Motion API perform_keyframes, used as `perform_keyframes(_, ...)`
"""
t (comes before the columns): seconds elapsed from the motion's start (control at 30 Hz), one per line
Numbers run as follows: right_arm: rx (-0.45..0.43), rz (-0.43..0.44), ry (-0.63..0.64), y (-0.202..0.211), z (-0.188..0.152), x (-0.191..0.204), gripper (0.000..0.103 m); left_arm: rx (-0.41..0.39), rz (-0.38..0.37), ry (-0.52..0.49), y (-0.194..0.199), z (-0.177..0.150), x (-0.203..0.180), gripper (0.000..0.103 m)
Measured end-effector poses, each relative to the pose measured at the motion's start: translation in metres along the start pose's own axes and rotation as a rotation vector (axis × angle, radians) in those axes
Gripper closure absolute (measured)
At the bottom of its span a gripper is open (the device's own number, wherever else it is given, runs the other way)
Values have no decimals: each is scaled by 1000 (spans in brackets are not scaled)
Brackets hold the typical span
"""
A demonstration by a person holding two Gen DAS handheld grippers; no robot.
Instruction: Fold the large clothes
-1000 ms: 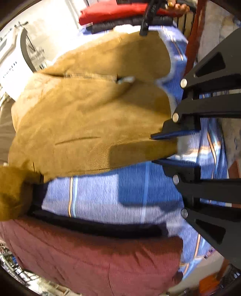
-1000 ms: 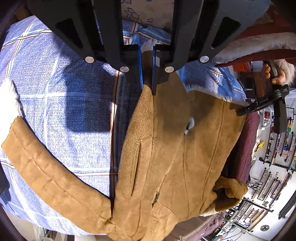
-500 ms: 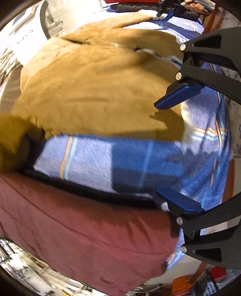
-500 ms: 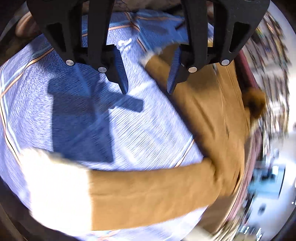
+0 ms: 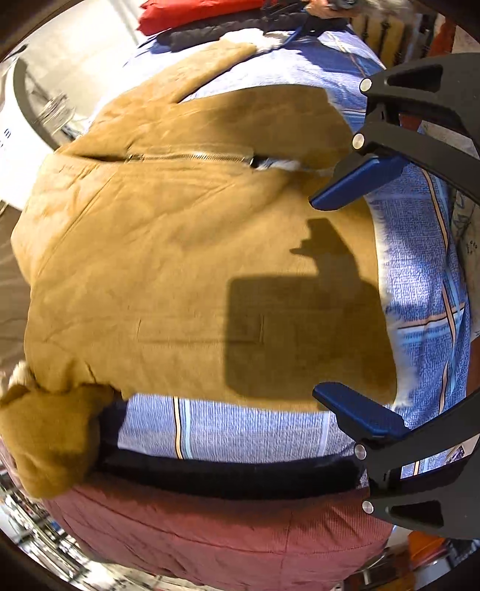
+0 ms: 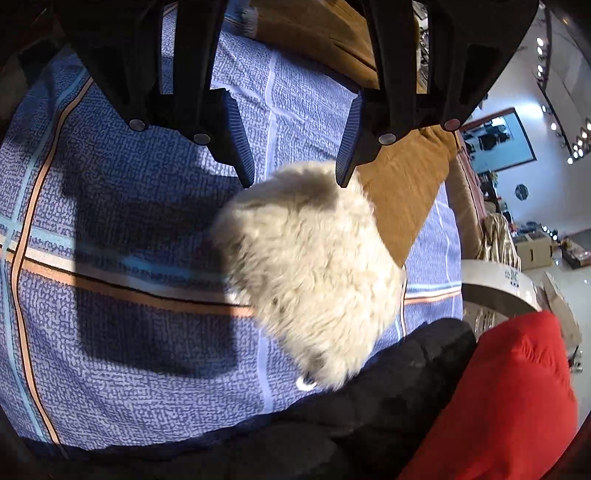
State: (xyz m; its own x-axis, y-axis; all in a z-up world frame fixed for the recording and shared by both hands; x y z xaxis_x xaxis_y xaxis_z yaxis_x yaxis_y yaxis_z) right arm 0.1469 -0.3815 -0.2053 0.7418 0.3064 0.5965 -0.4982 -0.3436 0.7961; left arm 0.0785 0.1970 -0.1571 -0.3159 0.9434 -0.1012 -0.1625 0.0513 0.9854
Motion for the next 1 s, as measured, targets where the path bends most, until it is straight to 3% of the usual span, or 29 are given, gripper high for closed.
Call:
perform_keyframes(0.43, -57, 51, -148, -8, 16, -25, 56, 22, 14, -16, -6, -1, -7, 11)
perform_keyframes(0.6, -44, 45, -77, -5, 22, -10, 80, 27, 28, -26, -11, -2, -9, 11)
perform_keyframes(0.73, -47, 14, 52, 11, 23, 15, 86, 34, 27, -31, -15, -3, -9, 11)
perform_keyframes(1.0, -84, -107, 516, 45, 21, 119, 88, 25, 27, -42, -19, -1, -7, 11)
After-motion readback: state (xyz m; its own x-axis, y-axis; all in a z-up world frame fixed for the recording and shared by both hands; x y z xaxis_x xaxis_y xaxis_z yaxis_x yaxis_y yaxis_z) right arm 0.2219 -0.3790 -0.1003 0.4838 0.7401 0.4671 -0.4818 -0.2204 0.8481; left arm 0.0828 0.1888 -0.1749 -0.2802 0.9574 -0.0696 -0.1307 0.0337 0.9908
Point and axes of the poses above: each gripper's, at about its wrist camera, not at the fingertips, and y roughly against the way its jaws point, x to its left, z to its top, the point moved 8 cm from there along -y, roughly the way its jaws point, and after that the axes turned 15 degrees about y, right-handed, at the moved point
